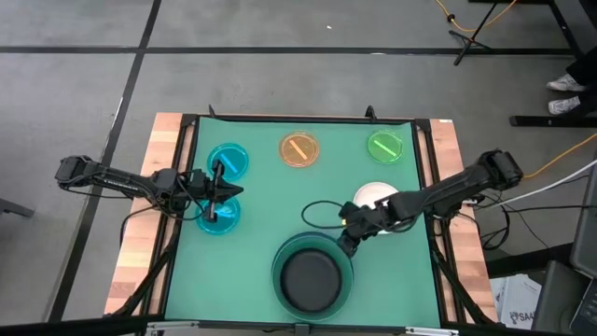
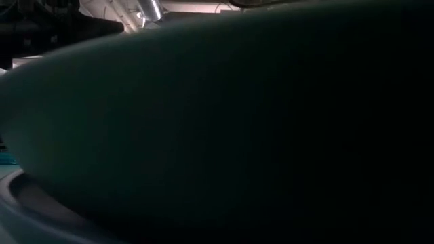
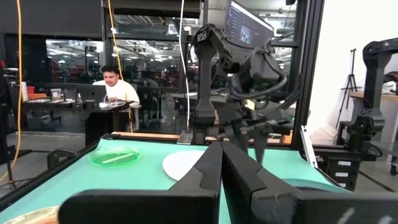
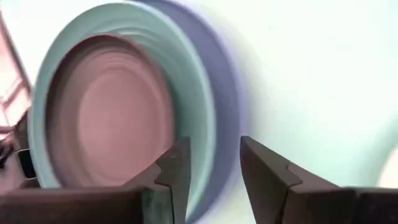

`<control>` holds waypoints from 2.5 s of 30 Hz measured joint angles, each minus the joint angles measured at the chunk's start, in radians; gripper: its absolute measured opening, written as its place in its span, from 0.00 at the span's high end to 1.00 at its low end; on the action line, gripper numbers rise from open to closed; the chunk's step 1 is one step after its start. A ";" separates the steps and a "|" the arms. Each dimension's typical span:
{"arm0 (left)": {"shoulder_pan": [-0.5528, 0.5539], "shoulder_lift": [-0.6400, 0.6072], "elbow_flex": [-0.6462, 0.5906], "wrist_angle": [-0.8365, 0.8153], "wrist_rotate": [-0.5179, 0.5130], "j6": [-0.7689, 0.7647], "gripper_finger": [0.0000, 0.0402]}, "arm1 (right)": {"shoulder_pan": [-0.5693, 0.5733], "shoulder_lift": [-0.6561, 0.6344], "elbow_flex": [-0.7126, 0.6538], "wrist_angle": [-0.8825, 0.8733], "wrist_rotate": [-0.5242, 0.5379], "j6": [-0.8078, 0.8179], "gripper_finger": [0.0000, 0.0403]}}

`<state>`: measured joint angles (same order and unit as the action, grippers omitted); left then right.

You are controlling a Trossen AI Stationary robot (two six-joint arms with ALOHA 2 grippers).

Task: Stack plastic plates
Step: Stack the white plate on top of the black plate

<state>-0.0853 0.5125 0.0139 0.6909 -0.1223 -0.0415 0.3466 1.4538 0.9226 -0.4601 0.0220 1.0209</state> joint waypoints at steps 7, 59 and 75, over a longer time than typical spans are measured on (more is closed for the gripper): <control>0.000 0.000 0.000 -0.002 0.000 -0.008 0.99 | 0.000 -0.105 0.000 -0.258 0.135 0.069 0.68; 0.000 0.000 0.000 -0.028 0.030 -0.034 0.99 | -0.597 -0.153 -0.001 -0.644 0.111 -0.657 0.68; 0.000 0.000 0.000 -0.031 0.027 -0.034 0.99 | -0.697 0.029 -0.001 -0.607 0.056 -0.929 0.68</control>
<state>-0.0854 0.5125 0.0139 0.6602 -0.0952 -0.0755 -0.3504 1.4830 0.9215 -1.0670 0.0784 0.0919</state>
